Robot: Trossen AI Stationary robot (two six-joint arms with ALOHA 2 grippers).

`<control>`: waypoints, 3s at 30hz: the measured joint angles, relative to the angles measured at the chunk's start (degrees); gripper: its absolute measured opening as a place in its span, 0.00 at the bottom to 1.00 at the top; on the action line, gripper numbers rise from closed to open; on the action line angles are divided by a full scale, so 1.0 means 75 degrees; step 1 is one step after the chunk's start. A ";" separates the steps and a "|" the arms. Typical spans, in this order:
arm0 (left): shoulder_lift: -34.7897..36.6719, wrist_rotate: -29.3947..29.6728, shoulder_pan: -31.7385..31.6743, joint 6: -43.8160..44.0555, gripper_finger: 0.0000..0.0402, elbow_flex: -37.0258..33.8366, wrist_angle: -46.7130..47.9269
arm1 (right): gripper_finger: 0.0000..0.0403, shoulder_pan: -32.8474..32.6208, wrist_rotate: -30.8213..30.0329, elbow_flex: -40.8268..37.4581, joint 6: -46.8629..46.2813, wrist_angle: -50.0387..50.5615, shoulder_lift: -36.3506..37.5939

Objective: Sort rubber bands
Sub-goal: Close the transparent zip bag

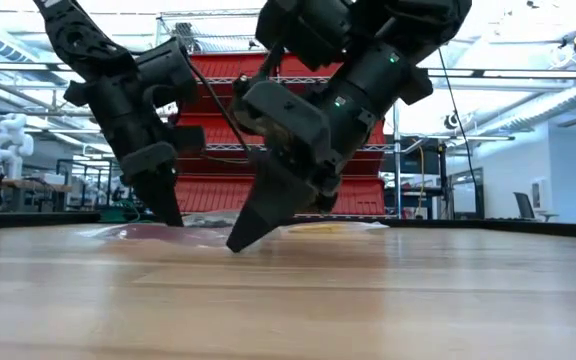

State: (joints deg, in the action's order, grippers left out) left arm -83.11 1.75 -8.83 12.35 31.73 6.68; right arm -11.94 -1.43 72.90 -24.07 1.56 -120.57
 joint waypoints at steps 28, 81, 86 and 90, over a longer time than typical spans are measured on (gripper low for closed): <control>-0.0006 -0.0215 0.1998 0.1830 0.01 -0.0003 -0.0394 | 0.00 0.0422 -0.0926 -0.0078 0.1719 0.4048 0.1957; 0.1894 -0.1524 0.0290 0.0447 0.36 0.0015 -0.1222 | 0.00 0.0349 -0.2712 -0.1778 0.1972 -0.0936 0.2352; 0.1856 -0.2039 0.0497 0.0446 0.36 0.0015 -0.1868 | 0.00 0.0028 -0.3249 -0.1775 0.2233 -0.0833 0.3027; 0.1856 -0.2057 0.0547 0.0426 0.36 0.0015 -0.2089 | 0.00 -0.0066 -0.3331 -0.1772 0.2309 -0.0802 0.3258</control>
State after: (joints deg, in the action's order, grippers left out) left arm -69.19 -13.67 -4.73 15.54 31.83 -8.98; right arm -12.44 -26.41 59.61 -6.75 -4.46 -96.14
